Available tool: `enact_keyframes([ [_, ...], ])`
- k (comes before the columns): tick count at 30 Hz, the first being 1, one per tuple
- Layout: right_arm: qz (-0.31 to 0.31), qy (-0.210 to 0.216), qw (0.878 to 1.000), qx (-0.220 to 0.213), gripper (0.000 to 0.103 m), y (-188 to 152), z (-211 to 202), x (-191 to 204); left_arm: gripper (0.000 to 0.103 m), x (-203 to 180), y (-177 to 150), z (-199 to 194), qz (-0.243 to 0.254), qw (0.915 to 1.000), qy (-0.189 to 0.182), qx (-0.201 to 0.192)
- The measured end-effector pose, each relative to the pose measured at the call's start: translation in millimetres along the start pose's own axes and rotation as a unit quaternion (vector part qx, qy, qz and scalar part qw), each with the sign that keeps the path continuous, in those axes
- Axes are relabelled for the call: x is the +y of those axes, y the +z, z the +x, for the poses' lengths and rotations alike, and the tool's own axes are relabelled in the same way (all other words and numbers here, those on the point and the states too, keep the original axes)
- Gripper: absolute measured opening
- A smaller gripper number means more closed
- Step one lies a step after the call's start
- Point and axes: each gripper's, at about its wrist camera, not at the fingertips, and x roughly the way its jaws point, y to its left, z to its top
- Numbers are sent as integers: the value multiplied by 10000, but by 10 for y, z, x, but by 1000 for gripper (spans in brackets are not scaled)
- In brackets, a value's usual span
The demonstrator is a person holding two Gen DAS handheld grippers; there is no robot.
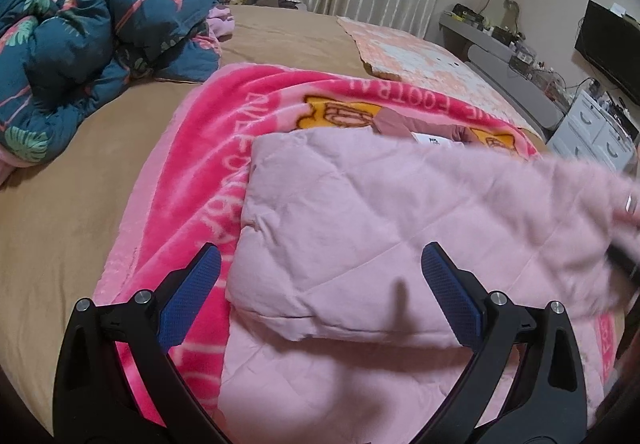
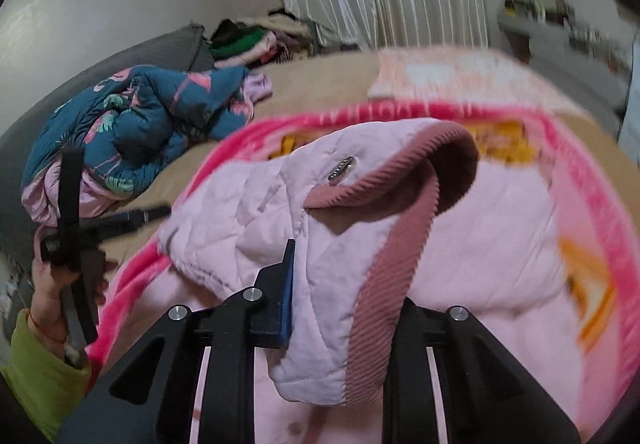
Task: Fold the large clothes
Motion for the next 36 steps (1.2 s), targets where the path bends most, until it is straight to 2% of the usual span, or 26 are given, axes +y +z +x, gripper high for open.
enact_keyframes([
  [7, -74, -321, 9994, -77, 18, 325, 74, -406, 94, -130, -22, 62, 204, 9997, -16, -119],
  [14, 332, -605, 9975, 178, 18, 121, 345, -862, 94, -313, -62, 151, 506, 9982, -254, -181],
  [18, 626, -645, 9954, 344, 18, -13, 500, -990, 93, -387, -95, 186, 683, 9971, -237, -224],
  [26, 759, -727, 9932, 503, 22, -95, 645, -1031, 76, -395, -124, 284, 641, 9967, -453, -210],
  [28, 787, -795, 9922, 547, 25, -104, 668, -1062, 66, -416, -142, 322, 678, 9966, -435, -153],
  [29, 822, -851, 9913, 577, 28, -106, 683, -1076, 65, -411, -151, 357, 650, 9968, -469, -79],
  [33, 965, -1136, 9864, 693, 56, -134, 674, -1116, 65, -398, -211, 509, 528, 9968, -543, 264],
  [36, 1062, -1569, 9812, 355, 71, -137, 502, -1115, 65, -387, -251, 596, 542, 9963, -479, 465],
])
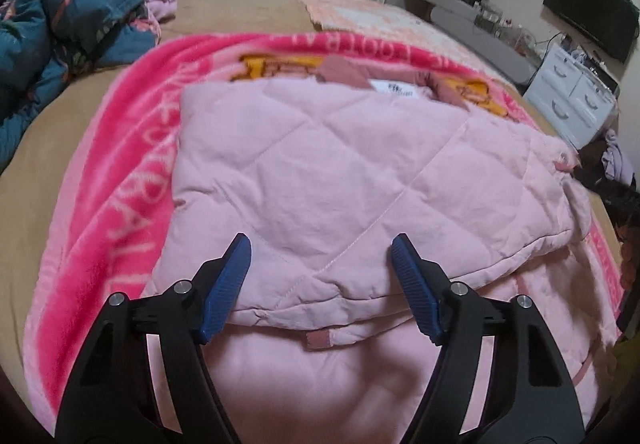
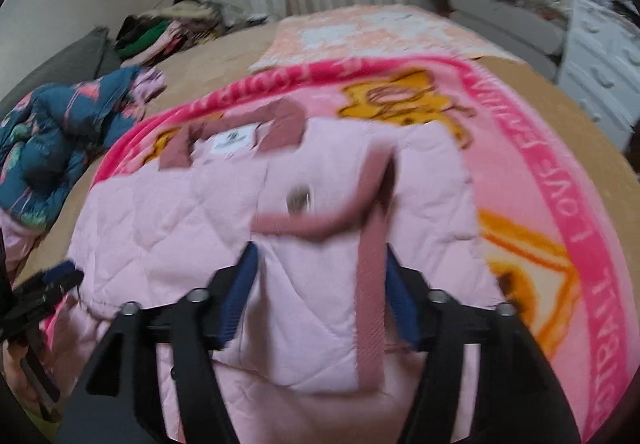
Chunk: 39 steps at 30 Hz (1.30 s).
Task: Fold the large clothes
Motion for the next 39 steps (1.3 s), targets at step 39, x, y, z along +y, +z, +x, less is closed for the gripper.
enact_keyframes([
  [39, -677, 801, 9898, 965, 97, -226, 583, 889, 78, -91, -14, -68, -126, 9995, -130, 239],
])
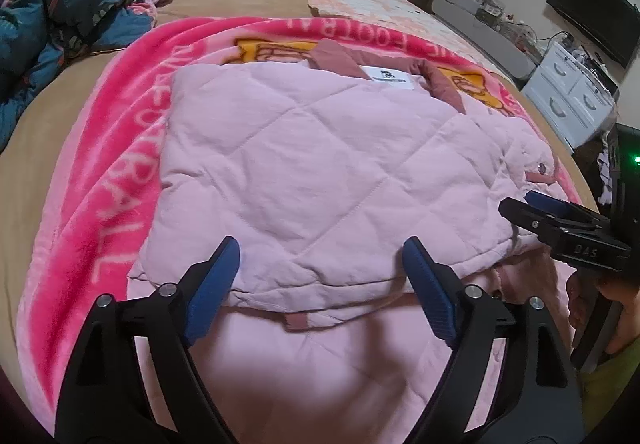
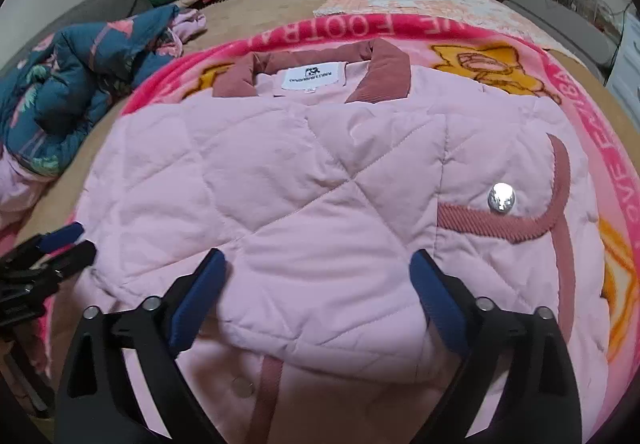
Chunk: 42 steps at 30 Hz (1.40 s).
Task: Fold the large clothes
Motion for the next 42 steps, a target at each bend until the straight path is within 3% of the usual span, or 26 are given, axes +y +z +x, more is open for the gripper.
enact_keyframes([
  [10, 276, 202, 9994, -16, 99, -87, -253, -15, 93, -142, -2, -143, 49, 9999, -116, -34],
  [22, 408, 387, 9982, -217, 99, -170, -638, -20, 94, -226, -32, -490, -70, 9997, -102, -201],
  [29, 432, 526, 9969, -393, 99, -230, -979, -46, 94, -293, -161, -890, -62, 9986, 82, -509],
  [42, 324, 712, 9929, -899, 99, -340, -1711, -70, 94, -551, -314, -1582, -250, 9951, -31, -960],
])
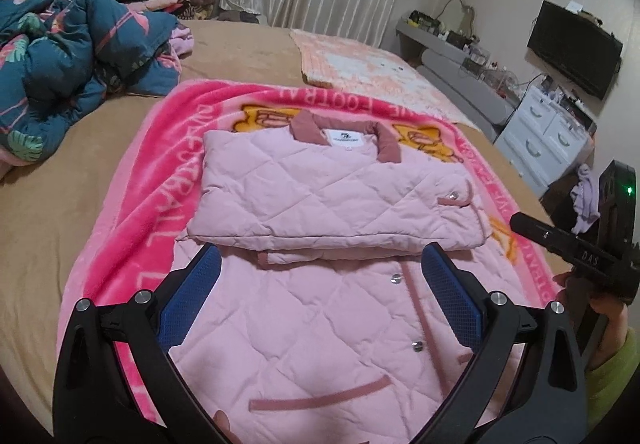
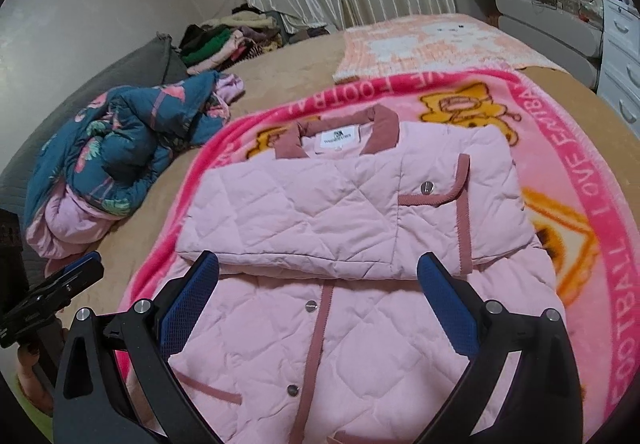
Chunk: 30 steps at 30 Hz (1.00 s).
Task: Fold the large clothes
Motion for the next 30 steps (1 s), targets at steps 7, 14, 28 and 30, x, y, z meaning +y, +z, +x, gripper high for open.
enact_keyframes([
  [7, -259, 15, 9992, -314, 99, -28, -389, 139, 94, -144, -60, -260, 46, 9999, 7, -144],
  [14, -442, 125, 9974, -560, 99, -81, -714, 269, 94, -219, -106, -493, 52, 9996, 52, -275],
  [28, -795, 19, 9928, -893, 99, -311, -1192, 334, 94, -415, -305, -820, 190, 9987, 9, -478],
  [30, -825, -15, 9925, -900, 99, -357, -1224, 329, 94, -441, -360, -839, 215, 9986, 12, -477],
])
